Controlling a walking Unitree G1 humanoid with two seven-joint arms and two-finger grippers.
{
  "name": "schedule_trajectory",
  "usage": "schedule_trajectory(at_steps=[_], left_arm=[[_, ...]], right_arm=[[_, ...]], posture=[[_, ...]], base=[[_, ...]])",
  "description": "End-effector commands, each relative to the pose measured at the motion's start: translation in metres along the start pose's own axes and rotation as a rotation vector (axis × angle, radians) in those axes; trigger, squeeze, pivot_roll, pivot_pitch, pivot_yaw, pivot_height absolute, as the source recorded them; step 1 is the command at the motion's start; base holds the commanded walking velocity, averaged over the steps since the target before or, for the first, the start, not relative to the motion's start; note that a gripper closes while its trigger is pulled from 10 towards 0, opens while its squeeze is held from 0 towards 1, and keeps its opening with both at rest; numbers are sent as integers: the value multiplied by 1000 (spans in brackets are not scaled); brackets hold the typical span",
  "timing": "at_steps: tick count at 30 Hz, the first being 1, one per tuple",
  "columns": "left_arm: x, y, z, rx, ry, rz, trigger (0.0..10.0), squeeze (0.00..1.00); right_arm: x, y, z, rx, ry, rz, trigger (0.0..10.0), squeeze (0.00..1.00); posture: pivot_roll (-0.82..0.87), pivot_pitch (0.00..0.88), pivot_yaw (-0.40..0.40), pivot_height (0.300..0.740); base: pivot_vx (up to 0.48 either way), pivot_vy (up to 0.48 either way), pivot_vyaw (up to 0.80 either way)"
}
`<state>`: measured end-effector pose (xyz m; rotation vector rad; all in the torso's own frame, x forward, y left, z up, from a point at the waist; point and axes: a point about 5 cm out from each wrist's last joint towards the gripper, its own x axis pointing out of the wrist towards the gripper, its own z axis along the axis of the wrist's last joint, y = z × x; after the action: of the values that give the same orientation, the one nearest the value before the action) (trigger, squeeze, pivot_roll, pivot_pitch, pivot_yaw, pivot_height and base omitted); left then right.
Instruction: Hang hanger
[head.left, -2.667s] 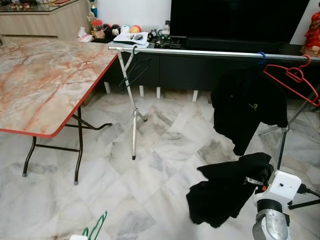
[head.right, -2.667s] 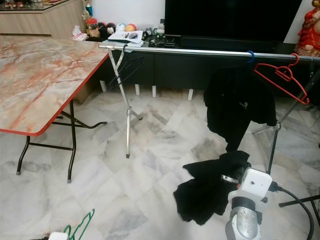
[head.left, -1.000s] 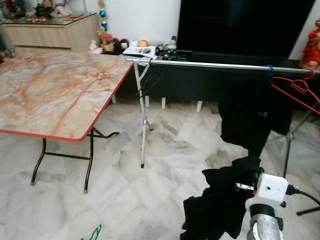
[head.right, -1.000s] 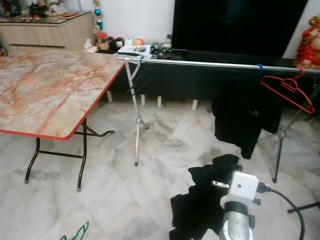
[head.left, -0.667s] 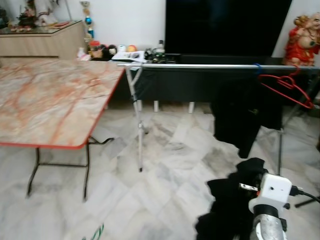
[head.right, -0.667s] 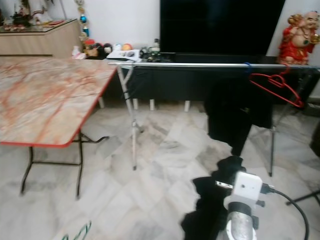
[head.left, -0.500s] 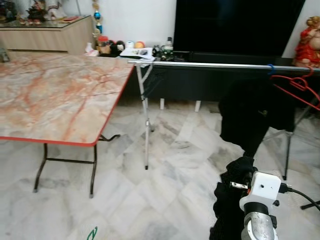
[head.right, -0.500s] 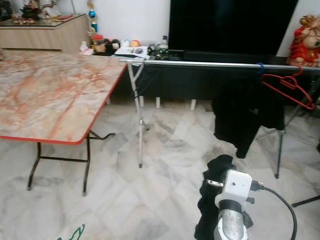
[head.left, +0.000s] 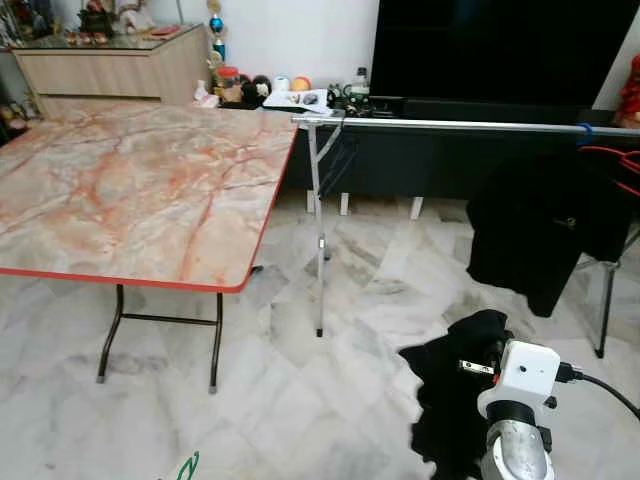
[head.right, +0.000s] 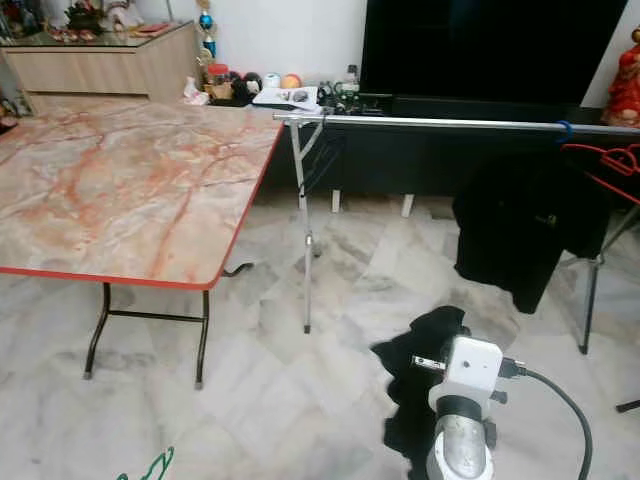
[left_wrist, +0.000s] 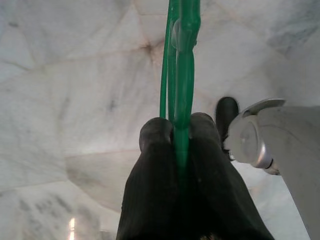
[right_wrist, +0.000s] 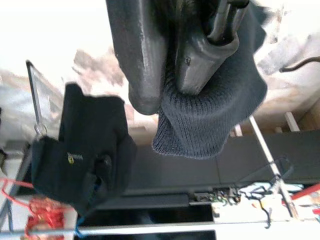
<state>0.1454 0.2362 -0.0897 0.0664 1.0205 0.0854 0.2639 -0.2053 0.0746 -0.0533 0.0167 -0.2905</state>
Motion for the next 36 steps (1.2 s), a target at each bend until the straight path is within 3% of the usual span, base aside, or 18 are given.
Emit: schedule_trajectory(at_steps=[1,7,14,36], left_arm=[[-1,3,-5,12,24,4,10000,0],[-2,3,-7,9,31,4,10000,0],[-2,4,-8,2,34,5,10000,0],[-1,0,-7,-1,31,0,10000,0]], right_arm=[[2,-2,6,5,-31,-10,10000,0],[2,1,7,4,-34,2,10000,0],[1,2,7,0,-33,9,10000,0],[2,5,7,3,-33,16,10000,0]], posture=[[67,9,28,740],[66,11,26,740],[66,11,26,740],[67,8,26,740]], base=[[0,337,0],[0,445,0],[0,0,0],[0,472,0]])
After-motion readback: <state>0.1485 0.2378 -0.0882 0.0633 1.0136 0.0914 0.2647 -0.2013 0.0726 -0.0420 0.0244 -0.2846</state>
